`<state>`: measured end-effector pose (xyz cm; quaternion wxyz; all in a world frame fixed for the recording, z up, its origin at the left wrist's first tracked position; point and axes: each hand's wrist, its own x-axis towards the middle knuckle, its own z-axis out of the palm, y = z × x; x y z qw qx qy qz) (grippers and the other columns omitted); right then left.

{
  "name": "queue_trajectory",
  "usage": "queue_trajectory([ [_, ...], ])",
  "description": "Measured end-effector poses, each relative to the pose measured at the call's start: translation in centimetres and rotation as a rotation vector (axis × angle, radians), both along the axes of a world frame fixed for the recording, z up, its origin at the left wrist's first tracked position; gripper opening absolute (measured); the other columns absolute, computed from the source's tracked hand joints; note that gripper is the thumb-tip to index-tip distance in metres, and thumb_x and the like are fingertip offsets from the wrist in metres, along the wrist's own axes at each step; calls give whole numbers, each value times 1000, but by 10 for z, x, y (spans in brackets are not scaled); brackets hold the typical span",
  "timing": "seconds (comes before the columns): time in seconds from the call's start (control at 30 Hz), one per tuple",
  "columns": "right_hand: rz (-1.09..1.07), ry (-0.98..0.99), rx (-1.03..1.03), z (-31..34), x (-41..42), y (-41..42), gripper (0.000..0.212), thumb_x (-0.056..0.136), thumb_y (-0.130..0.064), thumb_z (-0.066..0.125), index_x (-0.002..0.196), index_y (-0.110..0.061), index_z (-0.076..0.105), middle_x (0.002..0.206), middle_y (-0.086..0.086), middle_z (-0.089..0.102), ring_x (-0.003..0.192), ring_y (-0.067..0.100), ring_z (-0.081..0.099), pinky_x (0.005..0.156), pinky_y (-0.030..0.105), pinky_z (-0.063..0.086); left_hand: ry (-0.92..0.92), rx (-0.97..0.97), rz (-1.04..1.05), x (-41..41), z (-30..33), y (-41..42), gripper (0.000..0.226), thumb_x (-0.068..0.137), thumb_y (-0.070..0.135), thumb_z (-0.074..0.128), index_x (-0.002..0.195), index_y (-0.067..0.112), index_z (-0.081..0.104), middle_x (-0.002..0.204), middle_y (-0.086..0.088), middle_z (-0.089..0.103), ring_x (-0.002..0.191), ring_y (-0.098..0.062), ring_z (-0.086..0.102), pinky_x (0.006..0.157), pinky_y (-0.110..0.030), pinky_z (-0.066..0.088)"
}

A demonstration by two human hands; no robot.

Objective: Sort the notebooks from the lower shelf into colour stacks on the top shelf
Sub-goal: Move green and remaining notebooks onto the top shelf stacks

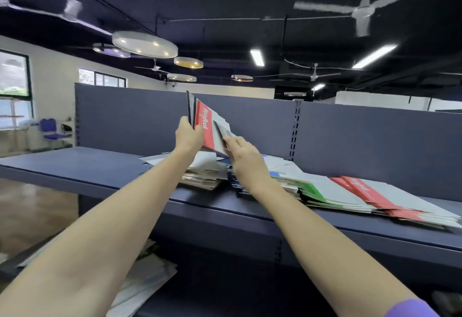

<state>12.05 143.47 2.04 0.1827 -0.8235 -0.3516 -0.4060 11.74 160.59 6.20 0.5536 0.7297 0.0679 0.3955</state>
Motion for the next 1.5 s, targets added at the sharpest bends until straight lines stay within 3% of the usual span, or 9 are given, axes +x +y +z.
queue_trajectory([
  [0.2,-66,238,-208,-14,10,100,47,98,-14,48,143,-28,45,141,5,53,117,37,53,99,47,42,-21,30,159,-22,-10,94,23,101,12,39,121,5,45,110,-7,56,94,-25,57,77,-35,46],
  [0.3,-202,300,-341,-21,6,127,35,102,-47,38,131,-32,52,136,5,56,117,36,54,97,49,41,-38,44,234,-32,-16,127,19,101,10,37,118,3,45,107,-8,54,91,-25,53,75,-33,40],
  [0.43,-181,443,-361,-12,0,132,68,92,-79,19,115,-30,59,129,3,63,120,32,54,102,51,37,-74,8,230,-34,-21,157,13,99,11,38,109,9,45,105,-7,57,91,-25,55,73,-33,42],
  [0.6,-52,680,-126,-1,0,130,61,104,-56,16,132,-20,57,137,5,57,125,30,49,106,46,36,-118,-74,157,-27,-22,166,14,96,11,42,107,11,49,101,-4,60,86,-20,56,73,-31,44],
  [0.73,-13,786,117,5,1,125,54,107,-50,23,94,-9,56,103,6,60,102,29,52,83,35,35,-170,-287,78,-22,-18,163,11,93,8,48,103,12,51,90,1,59,80,-18,54,65,-24,45],
  [0.93,144,893,395,15,1,136,73,98,-68,17,117,-14,63,115,8,68,110,29,61,105,46,43,-140,-544,-133,-23,-16,140,17,96,6,50,112,9,46,101,-9,64,78,-20,65,64,-38,62],
  [1.1,432,960,822,25,0,128,38,105,-39,38,92,-13,62,94,16,68,76,25,64,70,39,55,-111,-657,-260,-19,-21,117,20,98,1,50,117,5,45,97,-8,64,68,-20,70,56,-40,62],
  [1.23,315,983,835,28,9,97,38,93,-47,62,86,-10,59,77,10,66,54,19,60,53,31,50,-71,-623,-328,-14,-22,89,22,97,4,55,117,7,46,100,-9,65,80,-23,70,53,-35,59],
  [1.5,142,856,997,29,16,-11,17,94,0,51,101,-12,42,122,22,57,64,35,74,52,37,59,-61,-491,-481,7,-13,-4,19,94,7,64,104,11,49,100,-10,66,79,-23,71,68,-49,62],
])
